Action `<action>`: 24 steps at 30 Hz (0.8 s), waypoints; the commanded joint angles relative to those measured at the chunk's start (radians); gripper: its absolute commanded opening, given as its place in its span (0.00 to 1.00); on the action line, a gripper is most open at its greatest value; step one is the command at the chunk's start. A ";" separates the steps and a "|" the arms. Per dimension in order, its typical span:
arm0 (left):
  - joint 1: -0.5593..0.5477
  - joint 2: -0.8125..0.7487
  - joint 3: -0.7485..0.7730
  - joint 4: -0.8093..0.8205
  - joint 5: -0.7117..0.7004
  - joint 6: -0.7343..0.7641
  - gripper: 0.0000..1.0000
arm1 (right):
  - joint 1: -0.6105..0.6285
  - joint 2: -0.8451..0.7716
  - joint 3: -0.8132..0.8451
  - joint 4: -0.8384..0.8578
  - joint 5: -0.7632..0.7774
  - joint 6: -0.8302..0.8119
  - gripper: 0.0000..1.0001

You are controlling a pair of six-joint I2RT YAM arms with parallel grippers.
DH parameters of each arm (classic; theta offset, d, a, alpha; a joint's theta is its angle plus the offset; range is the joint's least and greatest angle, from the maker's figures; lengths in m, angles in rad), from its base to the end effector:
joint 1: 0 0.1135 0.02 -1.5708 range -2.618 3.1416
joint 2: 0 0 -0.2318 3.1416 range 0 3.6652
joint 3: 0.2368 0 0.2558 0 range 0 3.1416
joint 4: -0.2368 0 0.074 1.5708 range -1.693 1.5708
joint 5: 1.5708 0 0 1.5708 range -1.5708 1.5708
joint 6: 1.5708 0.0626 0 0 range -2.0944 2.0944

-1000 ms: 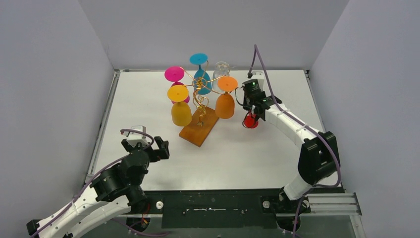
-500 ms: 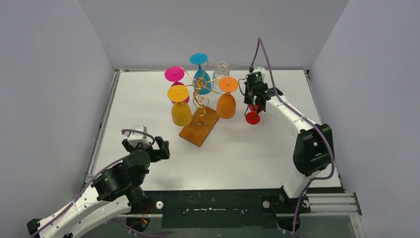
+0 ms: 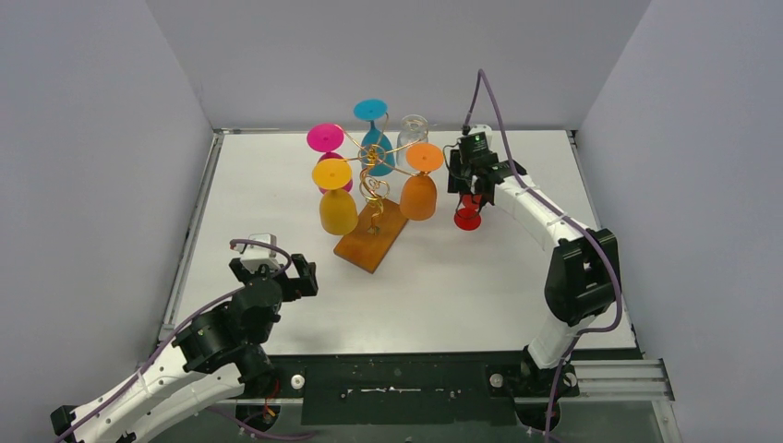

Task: Take the wine glass off the wine glass rack
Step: Place the wine glass at the center of the board.

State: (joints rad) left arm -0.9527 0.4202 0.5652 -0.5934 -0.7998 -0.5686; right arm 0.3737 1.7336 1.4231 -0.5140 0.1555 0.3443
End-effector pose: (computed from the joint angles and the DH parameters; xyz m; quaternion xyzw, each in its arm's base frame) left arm 0.1245 -0.0976 0.2524 -0.0545 0.8050 -0.0992 0.5823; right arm 0.3805 0.1388 0.2237 0.0147 0.9287 0.0600 0.3657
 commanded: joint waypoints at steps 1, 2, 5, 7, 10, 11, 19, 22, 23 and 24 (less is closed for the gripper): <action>0.003 -0.001 0.002 0.041 -0.004 0.004 0.97 | 0.002 -0.048 0.061 0.001 0.002 -0.017 0.47; 0.003 0.000 0.002 0.041 -0.006 0.004 0.97 | 0.001 -0.054 0.064 -0.001 0.002 -0.015 0.48; 0.003 -0.001 0.001 0.042 -0.005 0.004 0.98 | 0.001 -0.074 0.065 -0.002 0.003 -0.007 0.50; 0.003 -0.003 0.002 0.043 -0.006 0.006 0.97 | 0.002 -0.088 0.065 -0.003 0.002 -0.002 0.51; 0.003 -0.012 0.000 0.044 -0.007 0.008 0.97 | 0.001 -0.110 0.064 -0.008 0.015 0.000 0.52; 0.003 -0.015 -0.001 0.045 -0.007 0.009 0.97 | 0.002 -0.116 0.064 -0.012 0.023 0.001 0.52; 0.003 -0.008 -0.002 0.050 -0.009 0.014 0.97 | 0.002 -0.211 0.030 -0.026 0.064 0.016 0.53; 0.003 -0.006 -0.002 0.052 -0.012 0.015 0.97 | 0.004 -0.272 0.016 -0.046 0.091 0.045 0.53; 0.003 -0.006 -0.003 0.052 -0.012 0.015 0.97 | 0.004 -0.302 -0.001 -0.032 0.092 0.052 0.54; 0.003 -0.006 -0.005 0.052 -0.013 0.015 0.97 | 0.004 -0.331 -0.021 -0.020 0.091 0.064 0.54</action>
State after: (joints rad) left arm -0.9527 0.4118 0.5606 -0.5865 -0.8001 -0.5644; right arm 0.3737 1.5272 1.4364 -0.5552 0.1959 0.3676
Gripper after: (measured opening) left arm 0.974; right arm 0.533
